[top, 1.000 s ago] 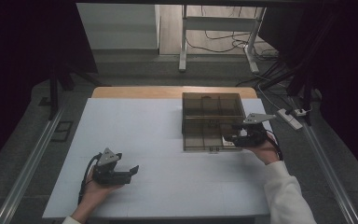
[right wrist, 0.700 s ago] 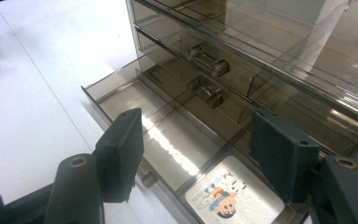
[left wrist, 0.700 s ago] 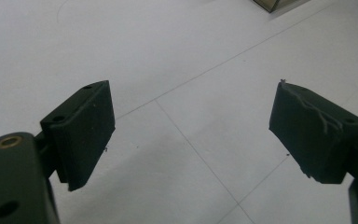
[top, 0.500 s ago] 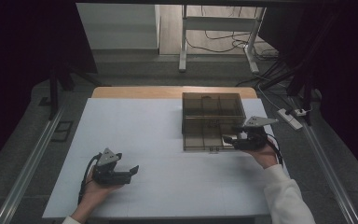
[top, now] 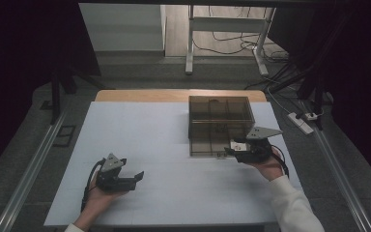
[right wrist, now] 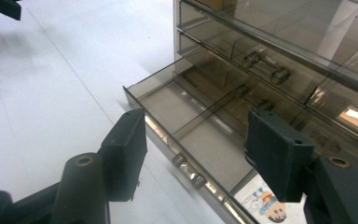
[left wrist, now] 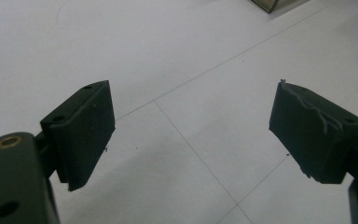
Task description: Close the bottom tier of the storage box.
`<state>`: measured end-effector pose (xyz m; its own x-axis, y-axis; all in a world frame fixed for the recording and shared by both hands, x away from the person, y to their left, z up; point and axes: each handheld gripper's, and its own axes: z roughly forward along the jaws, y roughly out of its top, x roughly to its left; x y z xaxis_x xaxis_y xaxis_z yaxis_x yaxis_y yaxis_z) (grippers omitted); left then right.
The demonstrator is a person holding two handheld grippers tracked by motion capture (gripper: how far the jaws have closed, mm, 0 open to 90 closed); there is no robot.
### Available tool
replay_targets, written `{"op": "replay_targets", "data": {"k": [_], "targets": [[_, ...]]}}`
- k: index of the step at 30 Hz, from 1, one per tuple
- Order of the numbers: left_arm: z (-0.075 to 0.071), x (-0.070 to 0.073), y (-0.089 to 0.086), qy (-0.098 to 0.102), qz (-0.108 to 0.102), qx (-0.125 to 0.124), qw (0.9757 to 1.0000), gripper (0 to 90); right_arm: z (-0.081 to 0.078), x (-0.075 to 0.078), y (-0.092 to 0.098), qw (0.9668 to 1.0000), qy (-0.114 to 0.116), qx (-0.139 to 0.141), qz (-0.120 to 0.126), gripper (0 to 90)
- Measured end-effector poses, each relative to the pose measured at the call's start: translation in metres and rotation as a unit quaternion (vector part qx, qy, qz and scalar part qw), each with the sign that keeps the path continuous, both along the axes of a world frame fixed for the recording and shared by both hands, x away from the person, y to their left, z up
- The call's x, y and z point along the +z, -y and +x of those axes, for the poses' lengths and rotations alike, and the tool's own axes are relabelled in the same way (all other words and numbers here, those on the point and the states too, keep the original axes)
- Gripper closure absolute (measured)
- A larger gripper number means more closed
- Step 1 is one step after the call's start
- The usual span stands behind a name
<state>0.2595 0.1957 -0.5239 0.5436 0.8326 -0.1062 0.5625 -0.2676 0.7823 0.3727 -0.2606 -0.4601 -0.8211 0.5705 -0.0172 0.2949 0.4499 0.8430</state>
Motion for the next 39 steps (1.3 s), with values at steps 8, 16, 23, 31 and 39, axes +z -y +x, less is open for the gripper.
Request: {"op": "replay_targets", "data": {"k": [8, 16, 23, 31, 39], "targets": [[0.0, 0.0, 0.0, 0.0, 0.0, 0.0, 1.0, 14.3, -0.003, -0.005, 0.0, 0.9999, -0.013, 0.002, -0.005, 40.1], [0.0, 0.0, 0.0, 0.0, 0.002, -0.001, 1.0, 14.3, -0.005, -0.01, 0.001, 0.9997, -0.017, -0.008, -0.016, 44.4], [0.0, 0.0, 0.0, 0.0, 0.003, 0.0, 1.0, 14.3, -0.009, -0.014, 0.001, 0.9995, -0.013, -0.007, -0.03, 52.8], [0.0, 0.0, 0.0, 0.0, 0.004, -0.002, 1.0, 14.5, -0.01, -0.017, 0.0, 0.9992, -0.014, 0.002, -0.037, 70.7], [0.0, -0.001, 0.001, 0.0, 0.004, -0.003, 1.0, 14.5, -0.01, -0.018, 0.001, 0.9991, -0.015, 0.007, -0.04, 89.2]]}}
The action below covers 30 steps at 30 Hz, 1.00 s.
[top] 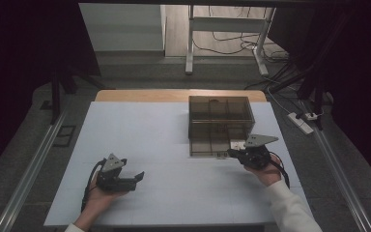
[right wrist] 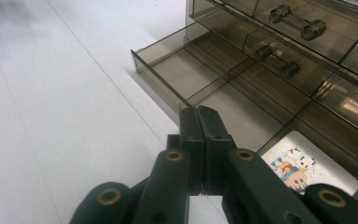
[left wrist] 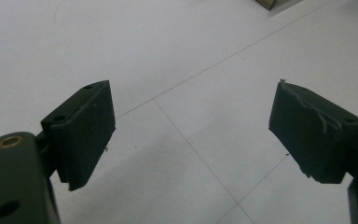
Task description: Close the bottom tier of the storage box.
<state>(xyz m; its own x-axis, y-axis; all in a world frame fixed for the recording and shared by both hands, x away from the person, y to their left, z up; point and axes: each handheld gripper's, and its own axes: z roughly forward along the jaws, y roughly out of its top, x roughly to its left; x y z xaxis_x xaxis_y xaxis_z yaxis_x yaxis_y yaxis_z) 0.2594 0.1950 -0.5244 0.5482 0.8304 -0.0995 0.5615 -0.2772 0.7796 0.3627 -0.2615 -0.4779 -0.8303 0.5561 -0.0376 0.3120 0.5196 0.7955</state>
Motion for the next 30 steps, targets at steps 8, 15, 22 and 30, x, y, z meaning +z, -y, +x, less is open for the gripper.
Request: {"op": "replay_targets", "data": {"k": [8, 15, 22, 30], "targets": [[0.0, 0.0, 0.0, 0.0, 0.0, 0.0, 1.0, 14.5, 0.003, -0.006, 0.0, 0.9996, -0.006, -0.016, -0.024, 89.3], [0.0, 0.0, 0.0, 0.0, 0.0, -0.001, 1.0, 14.5, 0.005, -0.01, 0.0, 0.9989, -0.01, -0.023, -0.04, 89.3], [0.0, 0.0, 0.001, 0.0, 0.0, -0.001, 1.0, 14.5, 0.007, -0.014, 0.001, 0.998, -0.015, -0.027, -0.056, 89.3], [0.0, 0.0, 0.001, -0.001, 0.0, -0.001, 1.0, 14.5, 0.01, -0.022, 0.001, 0.9966, -0.025, -0.033, -0.071, 89.3]]}}
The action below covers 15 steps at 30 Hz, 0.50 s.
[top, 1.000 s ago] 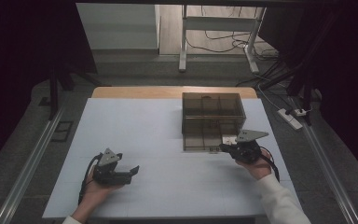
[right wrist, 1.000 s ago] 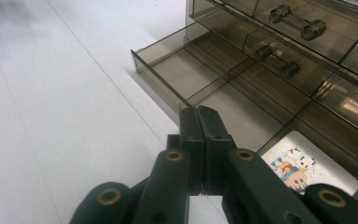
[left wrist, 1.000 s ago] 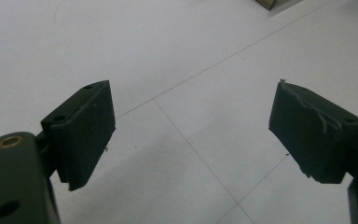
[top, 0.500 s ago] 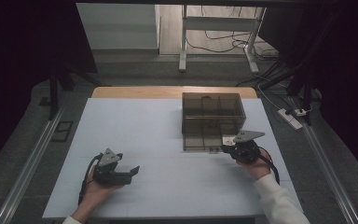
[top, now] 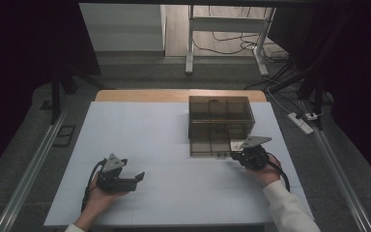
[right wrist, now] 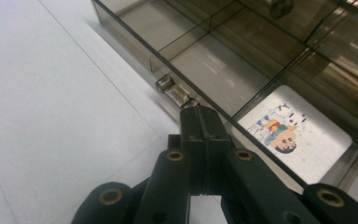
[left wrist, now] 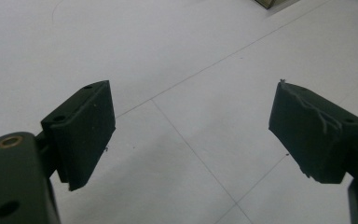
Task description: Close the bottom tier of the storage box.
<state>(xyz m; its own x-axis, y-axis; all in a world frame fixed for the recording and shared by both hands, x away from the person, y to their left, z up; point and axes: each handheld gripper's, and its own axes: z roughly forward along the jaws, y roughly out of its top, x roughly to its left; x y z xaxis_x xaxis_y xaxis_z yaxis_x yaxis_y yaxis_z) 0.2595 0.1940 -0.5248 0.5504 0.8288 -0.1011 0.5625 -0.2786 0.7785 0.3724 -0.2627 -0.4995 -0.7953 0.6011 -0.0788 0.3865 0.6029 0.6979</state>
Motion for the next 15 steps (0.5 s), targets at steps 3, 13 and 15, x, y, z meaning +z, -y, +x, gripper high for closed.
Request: {"op": "replay_targets", "data": {"k": [3, 13, 15], "targets": [[0.0, 0.0001, 0.0, 0.0, -0.001, 0.0, 1.0, 14.5, 0.0003, -0.0034, -0.0027, 0.9999, 0.005, 0.003, -0.011, 89.3], [0.0003, -0.0002, 0.0007, 0.0, 0.001, 0.0, 1.0, 14.5, 0.0008, -0.0103, -0.009, 0.9994, 0.011, 0.002, -0.032, 89.3], [0.0005, -0.0003, 0.0007, -0.001, 0.001, 0.0, 1.0, 14.5, 0.0009, -0.011, -0.0102, 0.9994, 0.014, 0.0, -0.033, 89.3]]}}
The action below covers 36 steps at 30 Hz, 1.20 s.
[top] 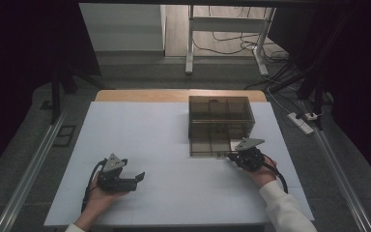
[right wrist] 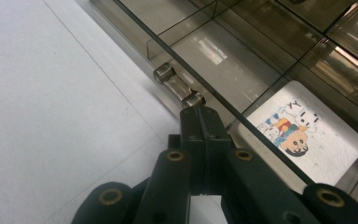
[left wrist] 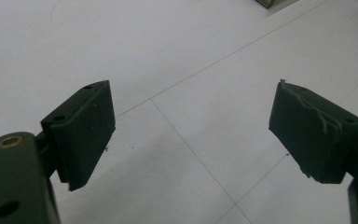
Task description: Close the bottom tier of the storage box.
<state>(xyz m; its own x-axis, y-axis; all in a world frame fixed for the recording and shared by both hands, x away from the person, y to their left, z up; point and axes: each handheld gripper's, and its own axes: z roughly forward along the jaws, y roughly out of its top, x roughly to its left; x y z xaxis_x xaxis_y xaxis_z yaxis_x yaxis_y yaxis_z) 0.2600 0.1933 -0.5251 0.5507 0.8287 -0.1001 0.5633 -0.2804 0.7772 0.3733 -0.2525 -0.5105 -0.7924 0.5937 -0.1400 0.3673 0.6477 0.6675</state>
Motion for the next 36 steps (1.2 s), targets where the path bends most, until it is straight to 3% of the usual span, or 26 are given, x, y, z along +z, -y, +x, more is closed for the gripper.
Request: {"op": "replay_targets", "data": {"k": [7, 36], "targets": [[0.0001, -0.0003, 0.0004, -0.001, 0.0, 0.0, 1.0, 14.5, 0.0011, -0.0035, -0.0023, 0.9999, 0.004, -0.002, -0.01, 89.3], [0.0004, -0.0006, 0.0009, 0.0, 0.003, 0.0, 1.0, 14.6, 0.0094, -0.0085, -0.0054, 0.9993, 0.025, -0.028, -0.005, 89.3]]}}
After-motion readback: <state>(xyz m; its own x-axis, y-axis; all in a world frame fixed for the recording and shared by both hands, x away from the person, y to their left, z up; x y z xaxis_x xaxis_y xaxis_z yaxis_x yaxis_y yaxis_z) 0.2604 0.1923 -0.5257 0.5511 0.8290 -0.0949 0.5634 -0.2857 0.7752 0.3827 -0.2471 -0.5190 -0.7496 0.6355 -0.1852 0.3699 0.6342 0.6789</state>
